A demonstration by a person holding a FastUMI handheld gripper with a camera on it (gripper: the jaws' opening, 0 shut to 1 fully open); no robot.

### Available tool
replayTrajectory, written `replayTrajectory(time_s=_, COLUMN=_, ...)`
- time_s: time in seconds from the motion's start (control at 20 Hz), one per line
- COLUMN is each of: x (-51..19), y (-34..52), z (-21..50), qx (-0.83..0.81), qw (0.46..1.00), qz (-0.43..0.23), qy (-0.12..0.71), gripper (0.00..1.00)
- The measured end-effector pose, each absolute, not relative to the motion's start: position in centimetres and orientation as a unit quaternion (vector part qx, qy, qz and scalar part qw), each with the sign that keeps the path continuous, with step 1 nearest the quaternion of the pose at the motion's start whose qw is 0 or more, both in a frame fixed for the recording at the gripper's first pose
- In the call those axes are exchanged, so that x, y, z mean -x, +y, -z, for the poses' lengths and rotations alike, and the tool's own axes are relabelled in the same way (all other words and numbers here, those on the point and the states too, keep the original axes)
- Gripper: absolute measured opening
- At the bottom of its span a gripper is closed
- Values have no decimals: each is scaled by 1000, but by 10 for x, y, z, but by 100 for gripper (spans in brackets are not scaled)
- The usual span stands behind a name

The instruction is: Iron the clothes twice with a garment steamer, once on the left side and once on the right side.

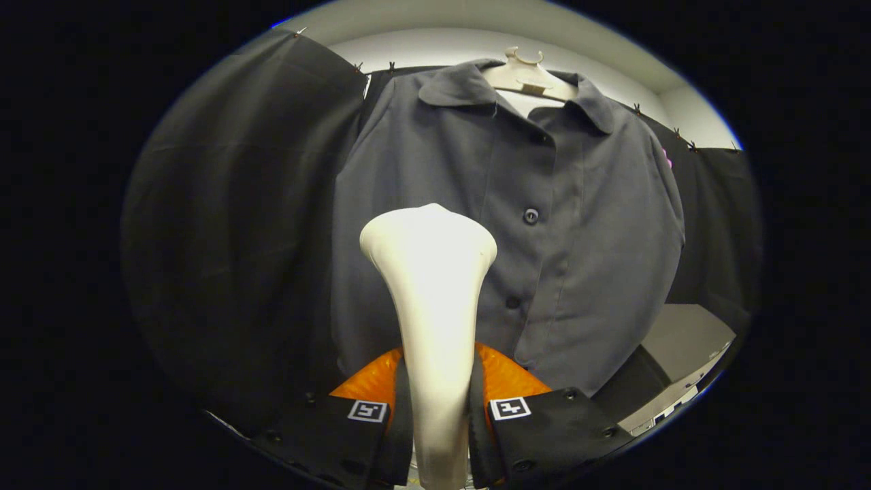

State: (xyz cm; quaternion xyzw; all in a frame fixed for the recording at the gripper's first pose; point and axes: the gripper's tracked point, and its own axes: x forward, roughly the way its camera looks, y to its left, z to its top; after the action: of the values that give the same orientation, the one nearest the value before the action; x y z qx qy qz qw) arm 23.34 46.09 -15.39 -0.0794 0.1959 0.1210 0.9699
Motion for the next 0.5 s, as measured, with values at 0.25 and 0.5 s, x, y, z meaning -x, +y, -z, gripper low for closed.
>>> replayTrajectory(time_s=0.25, x=-210, y=457, z=222, qx=97, qw=956, qz=-129, qy=246, gripper=41)
replayTrajectory(time_s=0.5, x=-180, y=455, z=296, qx=110, qw=938, qz=-135, qy=300, gripper=41)
